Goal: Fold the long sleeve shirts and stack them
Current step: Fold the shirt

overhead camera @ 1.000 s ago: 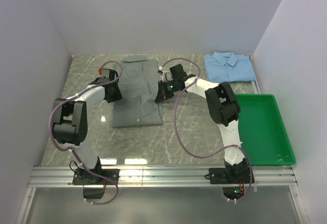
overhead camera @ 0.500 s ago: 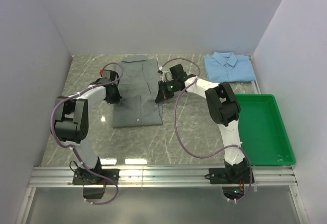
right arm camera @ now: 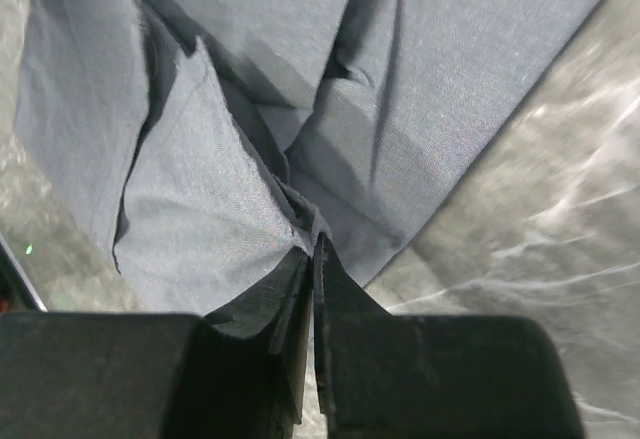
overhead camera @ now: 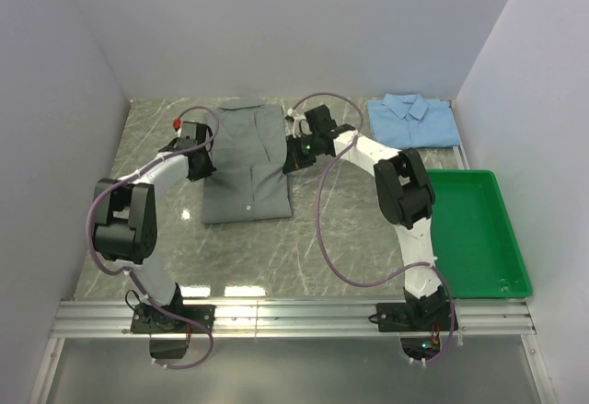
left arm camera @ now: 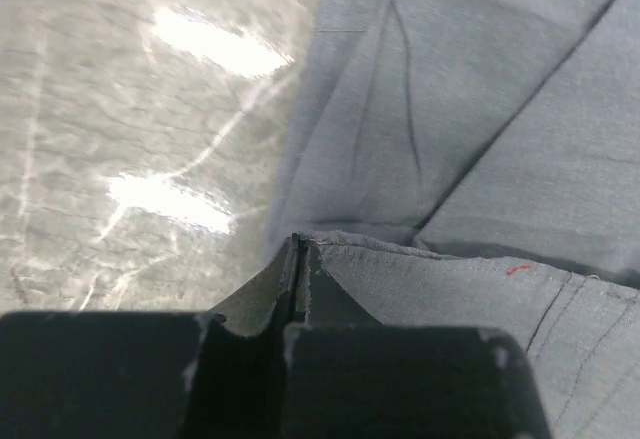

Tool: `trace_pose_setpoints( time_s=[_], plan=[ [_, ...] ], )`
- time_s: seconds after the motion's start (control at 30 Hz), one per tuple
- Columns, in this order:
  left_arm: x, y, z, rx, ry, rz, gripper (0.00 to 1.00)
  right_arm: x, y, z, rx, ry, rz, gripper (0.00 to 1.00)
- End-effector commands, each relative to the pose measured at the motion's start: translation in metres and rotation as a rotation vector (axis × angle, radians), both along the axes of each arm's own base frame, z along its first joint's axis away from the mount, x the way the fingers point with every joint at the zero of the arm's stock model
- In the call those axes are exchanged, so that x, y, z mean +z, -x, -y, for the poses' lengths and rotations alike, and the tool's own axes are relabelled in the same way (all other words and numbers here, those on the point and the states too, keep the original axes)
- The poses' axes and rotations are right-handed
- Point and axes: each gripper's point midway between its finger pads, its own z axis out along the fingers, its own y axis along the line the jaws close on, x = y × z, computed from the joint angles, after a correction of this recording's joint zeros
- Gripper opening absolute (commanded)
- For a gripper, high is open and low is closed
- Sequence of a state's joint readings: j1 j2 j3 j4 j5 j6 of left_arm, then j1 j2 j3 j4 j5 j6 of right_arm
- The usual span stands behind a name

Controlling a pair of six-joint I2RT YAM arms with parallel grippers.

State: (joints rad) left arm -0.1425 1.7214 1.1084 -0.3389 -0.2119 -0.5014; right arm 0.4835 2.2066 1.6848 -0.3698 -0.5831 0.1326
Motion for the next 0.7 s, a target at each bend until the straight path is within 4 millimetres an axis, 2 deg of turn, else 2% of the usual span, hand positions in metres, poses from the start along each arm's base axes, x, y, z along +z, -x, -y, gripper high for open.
trace_pose_setpoints(
  time_s=[0.0,0.13,0.3,0.43,0.67],
  plan=[
    [0.015,-0.020,-0.016,0.103,-0.038,0.076,0.00,0.036,-0.024,0.004,-0.038,0.009,0.112,0.09],
    [-0.008,-0.017,-0.018,0.142,-0.038,0.031,0.01,0.024,-0.032,0.005,-0.053,0.038,0.106,0.10],
    [-0.011,-0.027,-0.012,0.142,-0.003,0.052,0.01,0.009,-0.041,0.005,-0.065,0.064,0.106,0.13],
    [0.004,-0.041,-0.004,0.110,0.016,0.116,0.04,0.007,-0.046,0.003,-0.066,0.068,0.101,0.18],
    [0.041,-0.062,0.016,0.022,0.026,0.249,0.11,0.021,-0.055,0.002,-0.113,0.068,0.122,0.36]
  ],
)
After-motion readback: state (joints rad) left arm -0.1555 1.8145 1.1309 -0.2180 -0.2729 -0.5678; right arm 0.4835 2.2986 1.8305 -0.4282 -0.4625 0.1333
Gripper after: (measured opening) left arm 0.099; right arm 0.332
